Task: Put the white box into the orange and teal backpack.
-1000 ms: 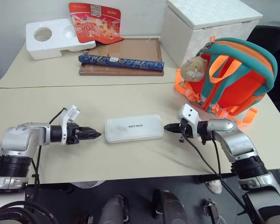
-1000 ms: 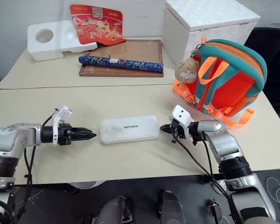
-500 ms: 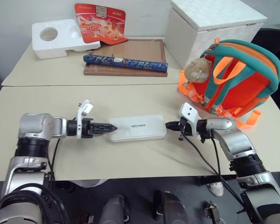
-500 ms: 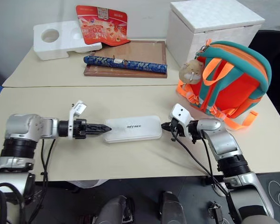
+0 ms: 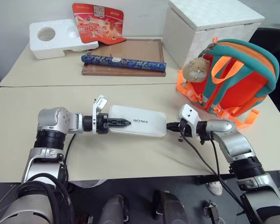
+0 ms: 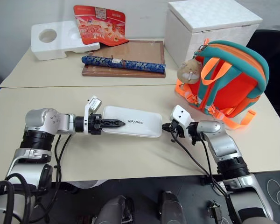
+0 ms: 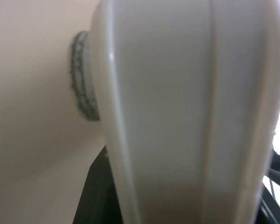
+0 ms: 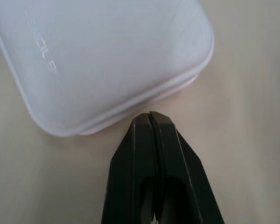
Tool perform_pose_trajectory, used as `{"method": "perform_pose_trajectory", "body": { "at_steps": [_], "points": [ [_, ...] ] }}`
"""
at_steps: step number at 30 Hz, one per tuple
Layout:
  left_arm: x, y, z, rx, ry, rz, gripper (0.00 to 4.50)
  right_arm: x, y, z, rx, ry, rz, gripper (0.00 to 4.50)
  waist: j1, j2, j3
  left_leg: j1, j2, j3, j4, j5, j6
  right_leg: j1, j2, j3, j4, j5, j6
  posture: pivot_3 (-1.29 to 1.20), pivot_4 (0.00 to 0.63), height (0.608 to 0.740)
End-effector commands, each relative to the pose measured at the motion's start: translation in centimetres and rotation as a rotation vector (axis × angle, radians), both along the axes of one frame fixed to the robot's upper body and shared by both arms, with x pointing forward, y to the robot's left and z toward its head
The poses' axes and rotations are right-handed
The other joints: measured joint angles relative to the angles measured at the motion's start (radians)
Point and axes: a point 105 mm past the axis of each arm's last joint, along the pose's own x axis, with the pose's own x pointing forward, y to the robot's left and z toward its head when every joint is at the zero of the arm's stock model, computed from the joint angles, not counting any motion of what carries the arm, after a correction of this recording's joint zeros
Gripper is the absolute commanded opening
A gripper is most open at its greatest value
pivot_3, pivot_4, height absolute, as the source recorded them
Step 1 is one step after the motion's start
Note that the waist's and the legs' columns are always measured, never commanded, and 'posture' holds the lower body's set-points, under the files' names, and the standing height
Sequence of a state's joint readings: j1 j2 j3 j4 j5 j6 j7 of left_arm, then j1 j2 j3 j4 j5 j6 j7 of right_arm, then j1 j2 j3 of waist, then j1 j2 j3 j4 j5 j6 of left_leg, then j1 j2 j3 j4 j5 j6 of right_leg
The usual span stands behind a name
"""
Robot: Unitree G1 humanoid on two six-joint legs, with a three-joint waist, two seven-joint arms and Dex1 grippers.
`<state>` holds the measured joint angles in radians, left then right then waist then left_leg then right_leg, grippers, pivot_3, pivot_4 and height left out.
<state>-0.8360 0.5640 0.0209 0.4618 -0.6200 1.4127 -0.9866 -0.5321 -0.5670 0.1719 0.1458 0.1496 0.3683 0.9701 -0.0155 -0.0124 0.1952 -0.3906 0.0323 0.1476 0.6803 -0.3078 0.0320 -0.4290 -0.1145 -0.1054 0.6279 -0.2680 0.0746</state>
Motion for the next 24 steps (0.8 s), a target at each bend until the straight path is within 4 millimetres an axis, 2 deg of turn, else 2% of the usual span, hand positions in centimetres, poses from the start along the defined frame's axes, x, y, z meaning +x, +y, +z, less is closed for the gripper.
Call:
{"method": "perform_pose_trajectory", "body": {
  "at_steps": [1,5,8,11,14,17,19,22,24],
  "points": [
    [-1.0,0.4,0.5,0.023,-0.004,-0.024,1.33,0.0,-1.2,2.0,0.042,-0.08,-0.057,0.0,-0.007,0.0,0.0,0.0,0.0,0.0,0.0,0.0,0.0,0.0,0.0,0.0,0.0,0.0,0.0,0.0,0.15,0.74],
    [-1.7,0.2,2.2,-0.025,-0.025,-0.047,1.33,-0.5,-2.8,2.9,0.079,-0.094,-0.128,0.0,-0.011,0.0,0.0,-0.001,0.0,0.0,0.0,0.0,0.0,0.0,0.0,0.001,0.0,0.0,0.0,0.0,0.15,0.74],
    [-2.1,0.1,4.0,-0.085,-0.048,-0.05,1.33,-1.4,-5.6,4.0,0.105,-0.098,-0.22,0.0,-0.007,0.0,0.0,-0.001,0.0,-0.001,0.0,0.0,0.0,0.0,0.0,0.001,-0.001,0.0,0.0,0.0,0.15,0.74],
    [-2.0,0.0,6.2,-0.178,-0.116,-0.037,1.33,-2.5,-9.2,5.8,0.192,-0.079,-0.364,0.55,-0.001,-0.001,0.0,-0.002,-0.001,-0.001,0.0,0.0,0.0,0.0,-0.001,0.001,-0.001,0.0,0.0,0.0,0.15,0.74],
    [-2.7,0.0,8.5,-0.28,-0.187,-0.066,1.33,-4.2,-13.3,7.7,0.286,-0.063,-0.52,1.54,0.006,-0.001,0.0,-0.002,0.0,-0.001,0.0,0.0,0.001,0.0,-0.002,0.001,-0.001,0.0,0.0,0.0,0.15,0.74],
    [-4.0,-0.2,9.9,-0.331,-0.273,-0.102,1.33,-5.2,-16.0,9.6,0.358,-0.085,-0.629,2.61,0.011,-0.001,0.001,-0.001,0.001,-0.002,0.0,-0.001,0.0,0.0,-0.001,0.001,-0.002,0.0,0.0,0.0,0.15,0.74],
    [-4.4,-0.3,9.9,-0.333,-0.299,-0.095,1.33,-4.8,-16.5,10.8,0.437,-0.098,-0.67,3.3,0.006,-0.001,0.001,0.0,0.001,-0.001,0.0,-0.001,-0.001,0.0,-0.001,0.002,-0.003,0.0,0.0,0.0,0.15,0.74],
    [-4.3,-0.3,10.0,-0.324,-0.32,-0.063,1.33,-3.9,-15.3,11.2,0.495,-0.082,-0.647,4.32,0.002,-0.001,0.001,0.002,0.001,0.0,0.0,-0.001,-0.001,0.0,-0.001,0.004,-0.003,0.0,0.0,0.0,0.15,0.74],
    [-3.9,0.2,10.6,-0.314,-0.348,-0.026,1.33,-2.0,-13.5,11.3,0.523,-0.079,-0.62,4.47,-0.002,-0.001,0.001,0.002,0.001,0.0,-0.001,0.0,-0.002,0.0,-0.001,0.003,-0.003,0.0,-0.001,0.0,0.15,0.74]
  ]
}}
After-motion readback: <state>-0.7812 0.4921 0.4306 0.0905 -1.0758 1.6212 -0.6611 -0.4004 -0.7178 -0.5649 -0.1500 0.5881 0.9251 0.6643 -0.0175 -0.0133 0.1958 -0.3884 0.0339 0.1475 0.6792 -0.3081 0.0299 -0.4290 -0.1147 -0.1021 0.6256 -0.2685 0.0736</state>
